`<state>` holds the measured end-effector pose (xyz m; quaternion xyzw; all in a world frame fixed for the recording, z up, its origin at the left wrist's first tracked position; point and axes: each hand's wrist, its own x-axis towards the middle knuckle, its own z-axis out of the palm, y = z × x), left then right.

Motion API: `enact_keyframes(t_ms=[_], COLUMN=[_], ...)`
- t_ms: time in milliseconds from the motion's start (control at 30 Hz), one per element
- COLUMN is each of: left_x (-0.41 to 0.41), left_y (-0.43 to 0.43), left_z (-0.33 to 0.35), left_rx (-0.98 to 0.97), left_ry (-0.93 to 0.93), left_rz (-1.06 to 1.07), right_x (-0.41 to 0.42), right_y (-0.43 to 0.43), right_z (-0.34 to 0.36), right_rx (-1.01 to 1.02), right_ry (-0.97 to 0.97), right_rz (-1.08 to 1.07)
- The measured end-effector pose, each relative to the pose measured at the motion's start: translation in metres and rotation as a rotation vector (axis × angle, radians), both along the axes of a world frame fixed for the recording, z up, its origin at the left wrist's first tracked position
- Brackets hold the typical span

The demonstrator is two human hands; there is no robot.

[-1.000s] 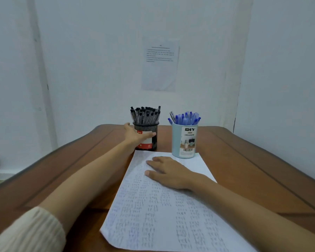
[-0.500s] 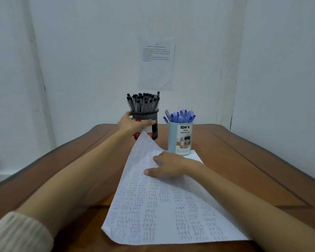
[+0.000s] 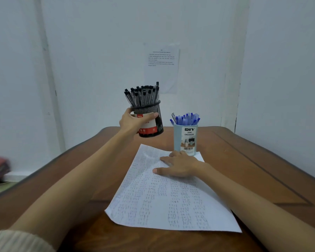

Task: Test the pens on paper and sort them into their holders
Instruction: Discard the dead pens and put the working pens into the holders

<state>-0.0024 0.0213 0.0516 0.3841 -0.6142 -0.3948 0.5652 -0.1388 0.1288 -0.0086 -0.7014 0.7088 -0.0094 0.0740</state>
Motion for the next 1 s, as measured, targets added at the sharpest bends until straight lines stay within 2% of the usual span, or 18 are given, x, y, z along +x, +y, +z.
enact_keyframes(t_ms=[167, 300, 733, 1000], left_x=[-0.006, -0.007, -0.015, -0.013], left_y=[-0.008, -0.014, -0.015, -0.018], left_z=[-0.023, -0.035, -0.051, -0.054], left_rx=[0.061, 0.108, 0.092, 0.085], left_ry=[-0.03, -0.077, -0.16, -0.277], left_rz=[-0.036, 0.011, 0.01, -0.029], right_x=[-0.011, -0.011, -0.007, -0.014], right_y=[0.012, 0.008, -0.002, 0.002], right_z=[0.016, 0.011, -0.001, 0.012], right_rx=[0.05, 0.045, -0.009, 0.055], right_ry=[-0.067, -0.045, 0.007, -0.001], right_rz=[0.074, 0.028, -0.004, 0.039])
